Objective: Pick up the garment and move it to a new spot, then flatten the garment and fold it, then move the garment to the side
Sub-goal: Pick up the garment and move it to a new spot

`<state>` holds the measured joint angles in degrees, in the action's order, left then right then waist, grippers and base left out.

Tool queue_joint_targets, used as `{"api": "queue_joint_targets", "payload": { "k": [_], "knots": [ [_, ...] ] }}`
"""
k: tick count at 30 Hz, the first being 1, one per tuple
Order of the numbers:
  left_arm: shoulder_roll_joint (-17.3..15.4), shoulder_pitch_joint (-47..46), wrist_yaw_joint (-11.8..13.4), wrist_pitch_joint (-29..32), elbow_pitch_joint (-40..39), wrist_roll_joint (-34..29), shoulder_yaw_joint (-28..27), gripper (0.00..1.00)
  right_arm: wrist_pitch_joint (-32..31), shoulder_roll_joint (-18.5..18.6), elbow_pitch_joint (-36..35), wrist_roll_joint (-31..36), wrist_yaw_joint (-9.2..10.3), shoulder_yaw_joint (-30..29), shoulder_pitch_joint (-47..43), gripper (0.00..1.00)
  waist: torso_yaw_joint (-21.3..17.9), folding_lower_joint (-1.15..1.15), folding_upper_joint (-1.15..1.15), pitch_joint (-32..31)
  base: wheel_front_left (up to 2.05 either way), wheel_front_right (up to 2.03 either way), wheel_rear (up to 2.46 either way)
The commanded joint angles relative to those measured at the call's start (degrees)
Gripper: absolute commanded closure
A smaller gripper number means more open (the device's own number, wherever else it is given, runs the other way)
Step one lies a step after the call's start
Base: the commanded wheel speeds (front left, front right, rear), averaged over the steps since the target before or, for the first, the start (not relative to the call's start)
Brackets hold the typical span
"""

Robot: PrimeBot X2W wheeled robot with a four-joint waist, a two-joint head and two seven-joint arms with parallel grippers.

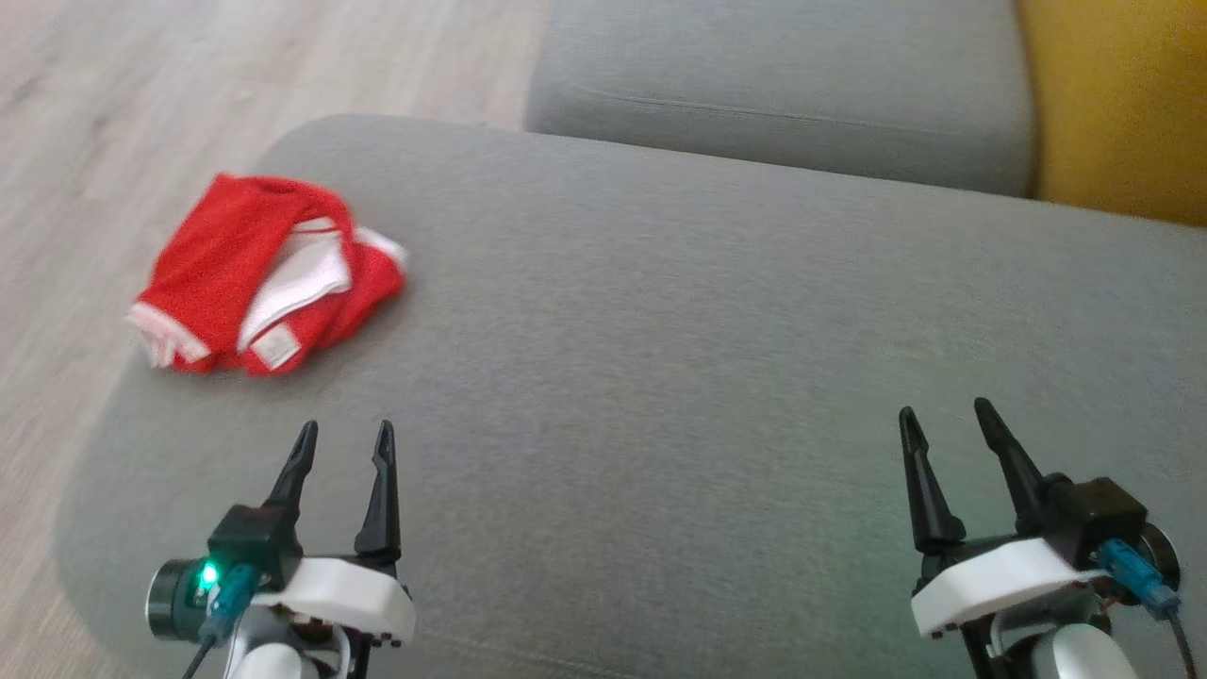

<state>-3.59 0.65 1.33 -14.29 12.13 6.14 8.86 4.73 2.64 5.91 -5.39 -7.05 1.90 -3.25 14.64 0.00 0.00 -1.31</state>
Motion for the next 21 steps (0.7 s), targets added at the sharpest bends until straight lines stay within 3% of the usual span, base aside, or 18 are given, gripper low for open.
{"api": "queue_joint_targets", "payload": {
  "k": [1,8,21],
  "knots": [
    [0.0,-2.8,0.0,-0.7,-2.2,-0.4,-2.2,0.0,0.0,0.3,-2.1,0.1,-0.44,1.7,1.9,0.0,3.2,0.0,0.0,-0.2,0.0,0.0,0.0],
    [0.1,-2.5,-0.3,-0.7,-2.7,-0.5,-2.8,0.0,0.0,0.3,-2.2,0.2,-0.44,2.2,2.0,0.0,6.9,0.0,0.0,-0.3,0.0,0.0,0.0],
    [0.4,-2.4,-0.3,-0.7,-3.0,-1.0,-3.1,0.0,-0.3,0.2,-2.7,0.5,-0.44,2.4,2.0,0.0,8.2,0.0,0.0,-0.3,0.0,0.0,0.0]
  ]
}}
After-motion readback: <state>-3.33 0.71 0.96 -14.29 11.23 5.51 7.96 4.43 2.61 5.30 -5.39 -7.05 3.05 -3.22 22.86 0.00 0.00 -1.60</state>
